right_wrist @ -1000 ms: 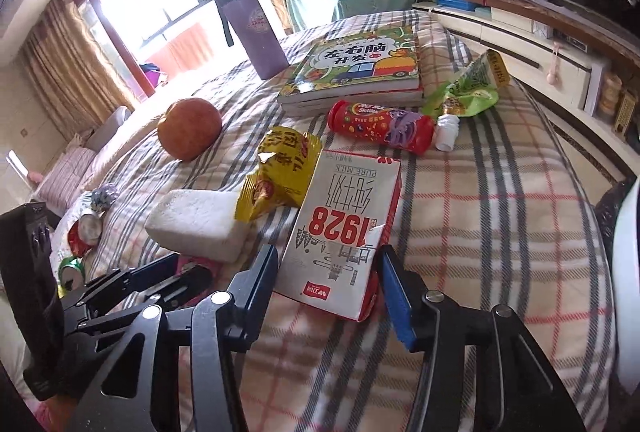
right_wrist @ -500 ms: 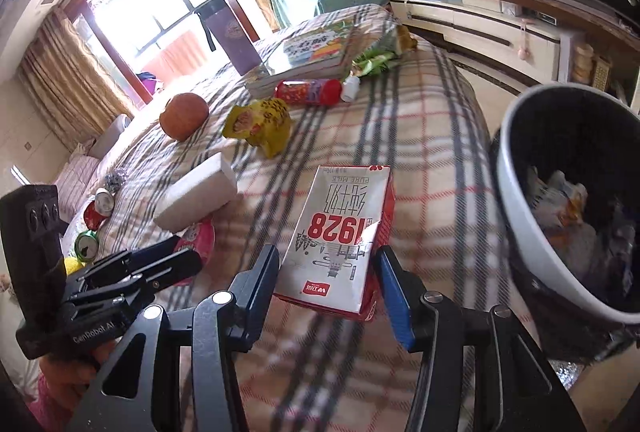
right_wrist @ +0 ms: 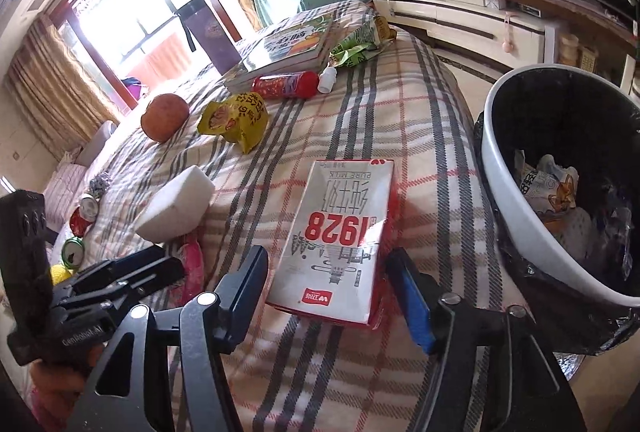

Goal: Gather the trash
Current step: 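Grasp the white foam block with the left tool while the right tool grasps the red-white milk carton, then carry the foam block and red-white carton over the trash bin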

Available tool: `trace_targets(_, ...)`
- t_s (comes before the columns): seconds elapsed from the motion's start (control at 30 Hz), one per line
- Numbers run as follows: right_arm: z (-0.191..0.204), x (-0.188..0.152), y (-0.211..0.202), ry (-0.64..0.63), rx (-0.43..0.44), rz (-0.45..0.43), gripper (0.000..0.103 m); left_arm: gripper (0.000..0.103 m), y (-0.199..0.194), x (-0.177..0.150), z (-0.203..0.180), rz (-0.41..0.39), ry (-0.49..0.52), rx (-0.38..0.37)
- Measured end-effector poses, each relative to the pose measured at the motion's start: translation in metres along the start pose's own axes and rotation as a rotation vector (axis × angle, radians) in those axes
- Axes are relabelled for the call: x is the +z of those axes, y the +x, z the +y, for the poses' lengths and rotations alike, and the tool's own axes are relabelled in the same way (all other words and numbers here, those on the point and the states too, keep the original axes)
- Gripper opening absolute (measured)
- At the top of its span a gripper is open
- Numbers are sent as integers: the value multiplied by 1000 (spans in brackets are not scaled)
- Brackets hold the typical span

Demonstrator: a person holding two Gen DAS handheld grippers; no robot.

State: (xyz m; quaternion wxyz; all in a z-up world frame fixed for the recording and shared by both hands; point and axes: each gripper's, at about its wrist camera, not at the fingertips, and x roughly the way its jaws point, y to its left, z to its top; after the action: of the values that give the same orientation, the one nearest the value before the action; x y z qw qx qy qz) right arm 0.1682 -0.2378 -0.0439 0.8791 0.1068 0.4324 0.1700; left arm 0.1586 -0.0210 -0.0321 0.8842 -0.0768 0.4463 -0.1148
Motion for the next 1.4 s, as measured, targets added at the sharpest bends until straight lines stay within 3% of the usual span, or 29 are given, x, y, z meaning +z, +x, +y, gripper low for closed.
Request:
trace_targets(0.23, 0, -4, -7, -11, 9, -19, 56, 78, -12, 0, 8, -33, -28, -5)
trace_targets(0.37, -2, -5, -12, -5, 18, -28, 56, 83, -17, 8, 11, -55, -68, 17)
trace_targets(0.47, -4, -5, -16, 2, 22, -40, 56, 92, -19, 14, 14, -92, -72, 48)
trace_targets(0.53, -5, -4, -18, 4, 22, -43, 55, 92, -12, 18, 15, -94, -59, 50)
trace_targets(0.57, -5, -4, -18, 6, 22, -45, 55, 91, -7, 20, 16, -99, -51, 49)
trace_targets(0.67, -4, -3, -19, 0, 25, -50, 55, 58, 6, 21, 15, -74, -33, 27)
trace_targets(0.73, -2, -4, -22, -9, 29, -57, 54, 54, 6, 21, 13, -94, -20, 43)
trace_targets(0.87, -2, -5, -32, -9, 38, -78, 54, 36, 1, 20, 12, -100, -8, 34)
trace_targets(1.1, -9, -4, -50, 11, 46, -117, 54, 34, -17, 18, -9, -148, 29, -1)
trace_targets(1.4, -31, -7, -80, 45, 14, -170, 54, 34, -18, 18, -53, -145, 89, -77)
